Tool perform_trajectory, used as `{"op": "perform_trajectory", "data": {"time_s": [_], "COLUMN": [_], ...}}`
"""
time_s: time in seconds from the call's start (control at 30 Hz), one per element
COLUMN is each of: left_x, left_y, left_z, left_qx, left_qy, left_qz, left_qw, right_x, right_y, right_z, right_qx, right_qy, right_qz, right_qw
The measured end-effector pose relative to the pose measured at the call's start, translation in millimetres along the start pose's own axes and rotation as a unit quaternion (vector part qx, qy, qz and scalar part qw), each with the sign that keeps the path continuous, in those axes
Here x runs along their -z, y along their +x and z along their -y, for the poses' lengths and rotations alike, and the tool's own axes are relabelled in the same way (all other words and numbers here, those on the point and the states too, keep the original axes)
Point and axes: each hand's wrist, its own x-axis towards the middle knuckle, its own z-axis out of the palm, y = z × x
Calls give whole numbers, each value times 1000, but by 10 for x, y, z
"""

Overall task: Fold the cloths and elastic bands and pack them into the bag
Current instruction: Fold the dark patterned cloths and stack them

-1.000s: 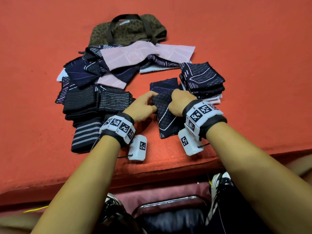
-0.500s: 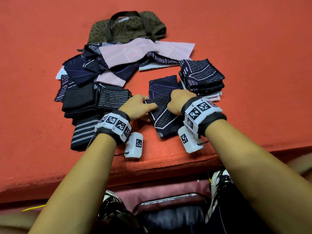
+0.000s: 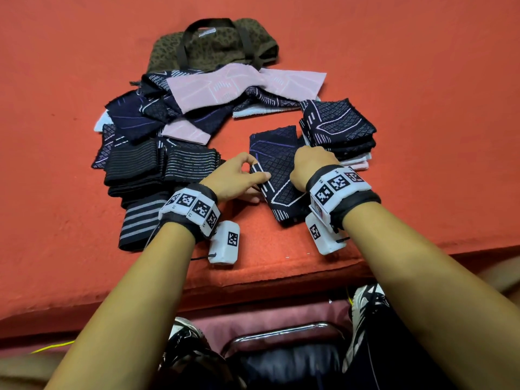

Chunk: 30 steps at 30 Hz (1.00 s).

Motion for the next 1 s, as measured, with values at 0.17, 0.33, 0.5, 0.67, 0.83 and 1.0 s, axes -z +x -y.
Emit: {"op": "perform_trajectory", "data": {"time_s": [0.17,0.33,0.5,0.67,0.83,1.0], "left_x": [-65,21,40,-13,-61,-81], "left_y": [-8,47,103,9,52,88], "left_z": [27,67,69,13,56,92], "left_qx": [-33,-38,-37,6,2,10], "left_qy": [-24,-9,15,7,66,63], "left_qz": [3,-3,-23,45,51,45], "left_qw": [999,999,999,999,996,997], "right_x": [4,15,-30,-20,-27,-32], "right_y": [-17,-35,-6,-12,-41,-49], "right_z": [-5,-10,-24,-55,-16,-32], "right_qx": [-8,-1,-20,-17,-16,-12], "right_qy": [8,-13,-2,-38,-92,-97], "right_qz": [-6,21,1,1,17,15], "right_qw": [1000,1000,1000,999,995,995]}}
